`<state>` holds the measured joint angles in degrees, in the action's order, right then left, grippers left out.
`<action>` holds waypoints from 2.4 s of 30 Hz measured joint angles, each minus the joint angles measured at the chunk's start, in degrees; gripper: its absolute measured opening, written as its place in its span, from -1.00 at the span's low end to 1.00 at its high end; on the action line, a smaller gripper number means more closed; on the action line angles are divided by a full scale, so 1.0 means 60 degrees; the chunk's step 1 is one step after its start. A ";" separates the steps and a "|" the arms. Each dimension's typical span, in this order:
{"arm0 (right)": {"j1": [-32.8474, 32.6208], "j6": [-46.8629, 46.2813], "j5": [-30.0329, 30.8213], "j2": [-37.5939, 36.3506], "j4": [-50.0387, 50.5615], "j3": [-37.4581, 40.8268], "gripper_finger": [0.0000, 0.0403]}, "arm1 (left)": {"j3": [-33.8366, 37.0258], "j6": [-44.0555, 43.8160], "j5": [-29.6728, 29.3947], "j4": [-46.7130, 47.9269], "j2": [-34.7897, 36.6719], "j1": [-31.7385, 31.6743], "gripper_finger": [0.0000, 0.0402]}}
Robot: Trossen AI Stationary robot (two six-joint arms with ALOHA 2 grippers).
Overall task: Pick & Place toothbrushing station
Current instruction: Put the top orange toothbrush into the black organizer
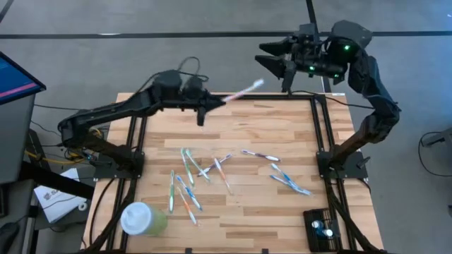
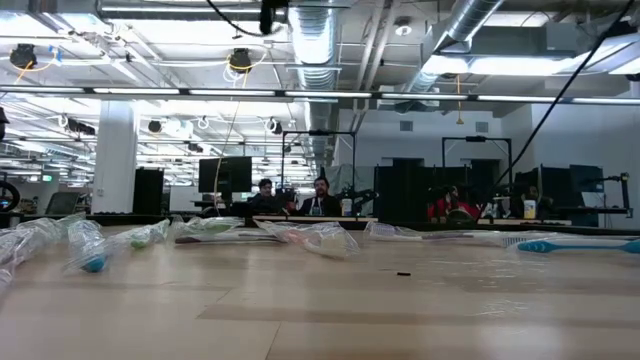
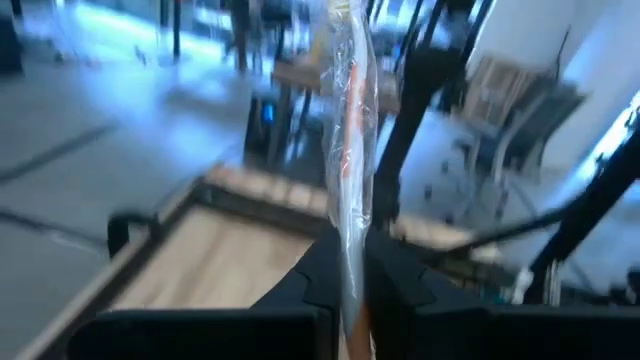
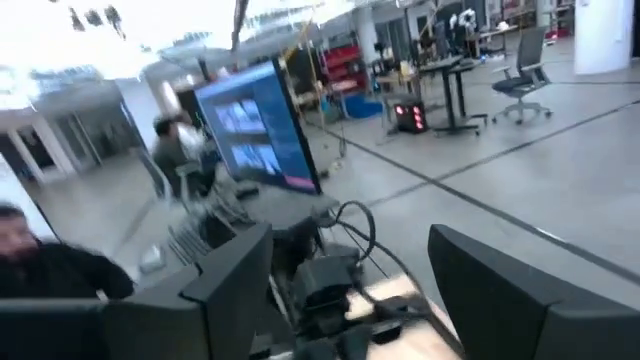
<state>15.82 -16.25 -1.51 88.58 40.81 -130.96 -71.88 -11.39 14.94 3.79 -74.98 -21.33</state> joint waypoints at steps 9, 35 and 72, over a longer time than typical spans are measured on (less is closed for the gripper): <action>-0.1496 -0.0289 0.1574 0.0455 -0.1923 0.0007 0.29 | 0.1880 -0.2263 0.0010 -0.3940 0.1821 -0.0014 -0.93; -0.1822 -0.2054 0.0106 0.2254 -0.3551 0.0000 0.29 | 0.2513 -0.3355 -0.0533 -0.6383 0.2479 0.1563 -0.93; -0.1819 -0.2051 0.0071 0.2385 -0.3480 0.0002 0.29 | 0.2515 -0.3469 -0.0692 -0.6429 0.2107 0.1563 -0.93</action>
<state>4.91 -28.56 -1.08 102.89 19.93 -130.95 -56.80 -32.20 10.79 -34.78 -62.33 -11.94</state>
